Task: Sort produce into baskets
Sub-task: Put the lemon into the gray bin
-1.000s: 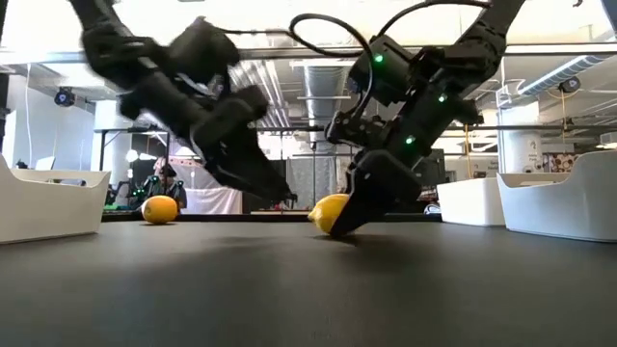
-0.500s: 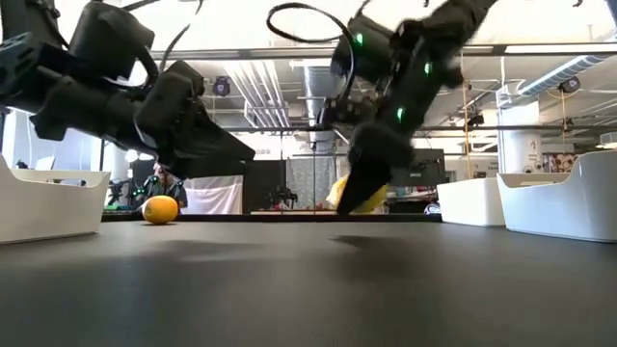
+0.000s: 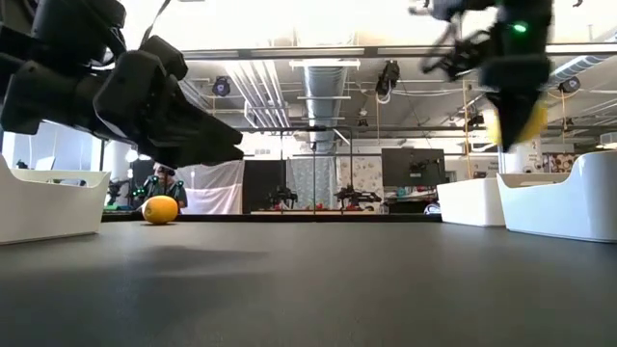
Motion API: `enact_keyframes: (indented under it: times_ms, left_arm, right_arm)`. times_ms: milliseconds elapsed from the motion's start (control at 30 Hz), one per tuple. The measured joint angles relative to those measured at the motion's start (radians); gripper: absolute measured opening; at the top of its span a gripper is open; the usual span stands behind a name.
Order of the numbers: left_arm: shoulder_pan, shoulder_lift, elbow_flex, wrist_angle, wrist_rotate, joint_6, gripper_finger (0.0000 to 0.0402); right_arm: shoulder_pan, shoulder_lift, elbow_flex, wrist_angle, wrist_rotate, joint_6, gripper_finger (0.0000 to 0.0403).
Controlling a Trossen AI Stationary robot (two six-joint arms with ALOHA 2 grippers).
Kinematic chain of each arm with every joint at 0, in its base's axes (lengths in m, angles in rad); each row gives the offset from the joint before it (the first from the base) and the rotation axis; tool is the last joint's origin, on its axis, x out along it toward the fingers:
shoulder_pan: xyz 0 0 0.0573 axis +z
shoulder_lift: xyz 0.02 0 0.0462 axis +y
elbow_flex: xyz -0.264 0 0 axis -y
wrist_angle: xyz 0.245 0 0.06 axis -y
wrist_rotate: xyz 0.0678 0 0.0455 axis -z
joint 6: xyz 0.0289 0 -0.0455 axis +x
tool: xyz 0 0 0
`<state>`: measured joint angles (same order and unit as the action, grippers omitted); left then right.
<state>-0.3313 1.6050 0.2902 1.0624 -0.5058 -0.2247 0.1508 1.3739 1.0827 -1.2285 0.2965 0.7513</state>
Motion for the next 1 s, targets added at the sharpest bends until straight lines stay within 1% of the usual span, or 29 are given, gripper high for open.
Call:
enact_keyframes:
  times_ms: [67,167,233,333,433,500,567,667,767,867,1000]
  left_arm:
    - [0.001,-0.011,-0.003,0.002,0.035,0.003,0.0306]
    - [0.002,-0.047,-0.008,-0.014,0.058,0.003,0.0306]
    - [0.008,-0.096,-0.010,-0.069,0.071,-0.004,0.0306]
    - [0.037,-0.203,-0.011,-0.215,0.077,-0.042,0.0306]
    - [0.088,-0.336,-0.010,-0.371,0.077,-0.072,0.0306]
    - [0.133,-0.419,0.002,-0.509,0.075,-0.101,0.0306]
    - [0.186,-0.490,0.029,-0.682,0.073,-0.141,0.0306]
    - [0.280,-0.553,0.120,-0.977,0.063,-0.174,0.0306]
    - [0.375,-0.562,0.254,-1.213,0.044,-0.180,0.0306]
    - [0.500,-0.531,0.387,-1.378,0.040,-0.184,0.0306]
    - [0.730,-0.448,0.515,-1.584,0.047,-0.200,0.0306]
  right_arm:
    - [0.000,-0.042,-0.062,-0.025,-0.005,0.068,0.0210]
    - [-0.002,-0.095,-0.146,-0.030,-0.007,0.129,0.0212]
    - [-0.007,-0.116,-0.190,-0.031,-0.007,0.154,0.0217]
    - [-0.025,-0.132,-0.242,-0.034,-0.011,0.173,0.0222]
    - [-0.046,-0.137,-0.278,-0.035,-0.014,0.173,0.0224]
    - [-0.055,-0.133,-0.292,-0.038,-0.020,0.172,0.0227]
    - [-0.060,-0.126,-0.296,-0.043,-0.039,0.152,0.0236]
    - [-0.060,-0.121,-0.290,-0.071,-0.049,0.123,0.0262]
    - [-0.060,-0.123,-0.259,-0.114,-0.049,0.112,0.0298]
    - [-0.057,-0.128,-0.203,-0.186,-0.041,0.112,0.0336]
    - [-0.035,-0.142,-0.122,-0.192,-0.021,0.080,0.0373]
